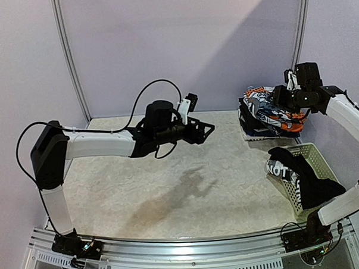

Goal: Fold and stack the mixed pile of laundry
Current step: Reset both arms

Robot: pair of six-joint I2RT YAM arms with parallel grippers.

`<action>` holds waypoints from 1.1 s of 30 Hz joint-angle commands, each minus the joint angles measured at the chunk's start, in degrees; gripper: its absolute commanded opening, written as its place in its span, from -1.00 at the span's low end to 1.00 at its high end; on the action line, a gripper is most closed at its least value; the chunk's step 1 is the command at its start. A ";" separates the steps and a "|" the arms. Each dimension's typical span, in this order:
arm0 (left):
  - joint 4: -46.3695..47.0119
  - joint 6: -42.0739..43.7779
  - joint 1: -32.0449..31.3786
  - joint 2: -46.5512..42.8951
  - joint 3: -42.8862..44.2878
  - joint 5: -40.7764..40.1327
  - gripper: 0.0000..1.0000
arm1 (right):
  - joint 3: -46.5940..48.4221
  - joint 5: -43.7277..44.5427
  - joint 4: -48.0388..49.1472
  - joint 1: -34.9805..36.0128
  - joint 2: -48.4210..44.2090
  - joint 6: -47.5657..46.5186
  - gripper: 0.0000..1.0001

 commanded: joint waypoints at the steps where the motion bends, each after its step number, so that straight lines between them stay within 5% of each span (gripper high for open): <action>1: -1.41 1.37 0.69 -4.50 -6.76 -1.88 0.62 | -4.05 6.44 -6.29 3.67 -4.81 -1.05 0.06; 10: 0.00 0.96 0.54 -11.32 -20.68 -4.72 0.62 | -12.55 10.29 -6.64 12.00 -12.25 1.03 0.27; 12: 0.09 1.00 0.52 -12.95 -23.75 -5.61 0.63 | -15.50 9.34 -4.55 13.72 -14.14 1.54 0.51; 14: -0.67 1.27 0.43 -15.33 -26.77 -6.07 0.72 | -18.71 8.75 -2.79 14.94 -16.43 1.94 0.95; 17: -2.69 1.70 0.43 -18.85 -30.34 -9.83 0.99 | -23.11 7.03 0.00 15.39 -19.90 2.19 0.98; 33: -23.70 0.07 0.36 -45.96 -44.85 -30.06 0.99 | -47.07 9.62 22.44 15.44 -48.12 5.58 0.98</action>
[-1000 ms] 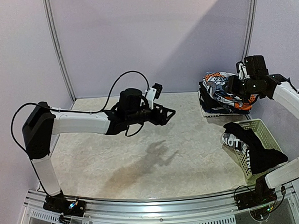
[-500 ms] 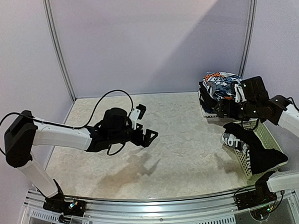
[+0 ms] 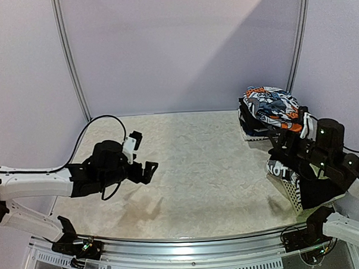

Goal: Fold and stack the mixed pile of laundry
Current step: Reset both arms

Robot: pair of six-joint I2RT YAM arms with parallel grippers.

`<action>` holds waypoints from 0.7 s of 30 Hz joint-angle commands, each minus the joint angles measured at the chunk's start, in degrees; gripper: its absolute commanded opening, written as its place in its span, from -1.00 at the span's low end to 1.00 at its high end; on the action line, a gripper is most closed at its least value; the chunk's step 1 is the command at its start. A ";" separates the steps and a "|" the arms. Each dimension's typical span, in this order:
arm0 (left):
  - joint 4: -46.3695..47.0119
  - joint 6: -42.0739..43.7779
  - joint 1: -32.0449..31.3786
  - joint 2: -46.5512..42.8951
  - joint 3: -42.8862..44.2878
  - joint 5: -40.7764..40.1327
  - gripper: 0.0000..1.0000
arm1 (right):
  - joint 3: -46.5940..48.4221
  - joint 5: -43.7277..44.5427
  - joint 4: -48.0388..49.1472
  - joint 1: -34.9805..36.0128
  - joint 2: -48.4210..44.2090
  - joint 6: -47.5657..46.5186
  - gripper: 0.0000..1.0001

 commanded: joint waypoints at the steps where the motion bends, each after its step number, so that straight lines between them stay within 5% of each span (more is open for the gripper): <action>1: -11.93 -1.21 0.34 -7.87 -2.12 -8.62 0.99 | -6.83 3.87 7.86 0.26 -9.25 1.80 0.98; 10: -17.10 -3.29 0.52 -23.07 -6.80 -18.64 0.99 | -13.41 10.79 7.24 0.19 -22.44 1.33 0.98; 21: -18.10 -3.15 0.63 -23.34 -6.91 -19.91 0.99 | -12.66 10.54 7.36 0.19 -20.57 -0.93 0.98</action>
